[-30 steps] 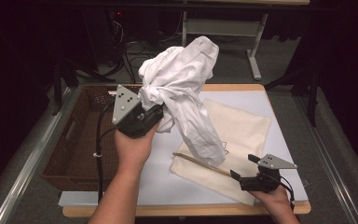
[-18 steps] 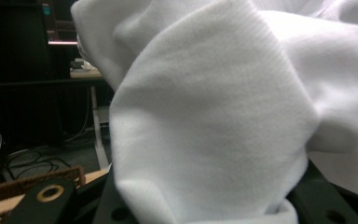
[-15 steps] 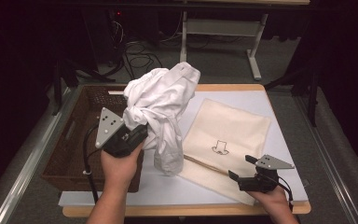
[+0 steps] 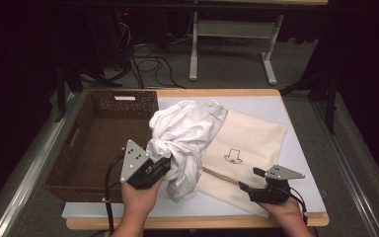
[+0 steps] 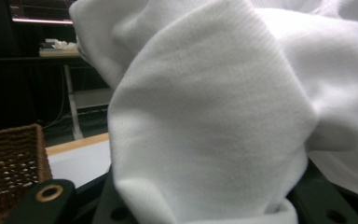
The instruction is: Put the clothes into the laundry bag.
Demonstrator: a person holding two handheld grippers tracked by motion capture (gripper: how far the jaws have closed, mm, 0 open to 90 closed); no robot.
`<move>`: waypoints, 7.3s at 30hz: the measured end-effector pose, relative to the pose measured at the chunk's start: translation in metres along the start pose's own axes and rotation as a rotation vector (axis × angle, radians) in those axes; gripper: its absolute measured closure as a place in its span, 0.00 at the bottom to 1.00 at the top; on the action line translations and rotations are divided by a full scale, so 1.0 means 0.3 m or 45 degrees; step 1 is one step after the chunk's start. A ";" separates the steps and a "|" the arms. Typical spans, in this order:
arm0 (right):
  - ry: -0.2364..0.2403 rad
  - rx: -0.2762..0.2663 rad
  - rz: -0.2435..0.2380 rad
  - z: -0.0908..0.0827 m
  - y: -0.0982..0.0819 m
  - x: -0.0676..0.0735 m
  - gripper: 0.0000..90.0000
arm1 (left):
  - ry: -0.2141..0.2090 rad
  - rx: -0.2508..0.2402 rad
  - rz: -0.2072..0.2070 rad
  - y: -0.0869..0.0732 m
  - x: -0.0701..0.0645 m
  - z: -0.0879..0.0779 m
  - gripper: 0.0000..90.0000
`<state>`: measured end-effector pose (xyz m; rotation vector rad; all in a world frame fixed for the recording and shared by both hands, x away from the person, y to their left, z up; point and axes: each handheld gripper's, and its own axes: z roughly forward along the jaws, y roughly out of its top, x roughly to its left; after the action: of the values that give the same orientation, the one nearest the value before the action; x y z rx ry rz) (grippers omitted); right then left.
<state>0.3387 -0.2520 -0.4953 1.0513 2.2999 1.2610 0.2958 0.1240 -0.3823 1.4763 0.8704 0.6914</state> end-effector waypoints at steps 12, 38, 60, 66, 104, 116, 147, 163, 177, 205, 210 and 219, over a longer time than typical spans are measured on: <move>-0.064 0.084 -0.049 0.037 0.011 0.018 0.37 | -0.042 0.035 -0.023 -0.083 -0.024 0.022 0.70; -0.090 0.194 -0.136 0.134 0.061 0.009 0.86 | -0.047 0.039 -0.022 -0.119 -0.029 0.023 0.70; -0.046 0.279 -0.144 0.171 0.060 -0.008 0.97 | -0.060 0.030 -0.038 -0.125 -0.017 0.013 0.70; -0.042 0.150 -0.142 0.124 0.088 -0.005 0.98 | -0.084 0.027 -0.047 -0.132 -0.017 0.010 0.70; -0.079 -0.305 -0.077 -0.036 0.194 0.018 1.00 | -0.184 0.312 -0.009 -0.314 -0.152 0.139 0.69; -0.051 -0.363 -0.048 -0.023 0.188 0.039 1.00 | -0.126 0.207 0.057 -0.206 -0.161 0.181 0.70; -0.037 -0.429 -0.012 -0.074 0.181 0.017 1.00 | -0.143 0.614 0.037 -0.368 -0.231 0.379 0.39; -0.037 -0.426 -0.013 -0.070 0.181 0.025 1.00 | -0.200 0.386 0.034 -0.288 -0.207 0.235 0.18; -0.021 -0.417 -0.031 -0.061 0.181 0.037 1.00 | -0.238 0.530 0.099 -0.325 -0.297 0.416 0.92; -0.008 -0.439 -0.057 -0.079 0.181 0.049 1.00 | -0.216 0.358 -0.069 -0.246 -0.211 0.395 0.94; -0.006 -0.437 -0.061 -0.077 0.183 0.051 1.00 | -0.310 0.375 -0.028 -0.255 -0.286 0.391 0.99; 0.013 -0.454 -0.062 -0.084 0.187 0.056 1.00 | -0.233 0.493 -0.035 -0.298 -0.276 0.500 0.81</move>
<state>0.3381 -0.2354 -0.4337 0.8601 1.9907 1.5824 0.3656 -0.0280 -0.4793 1.8360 0.9139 0.3704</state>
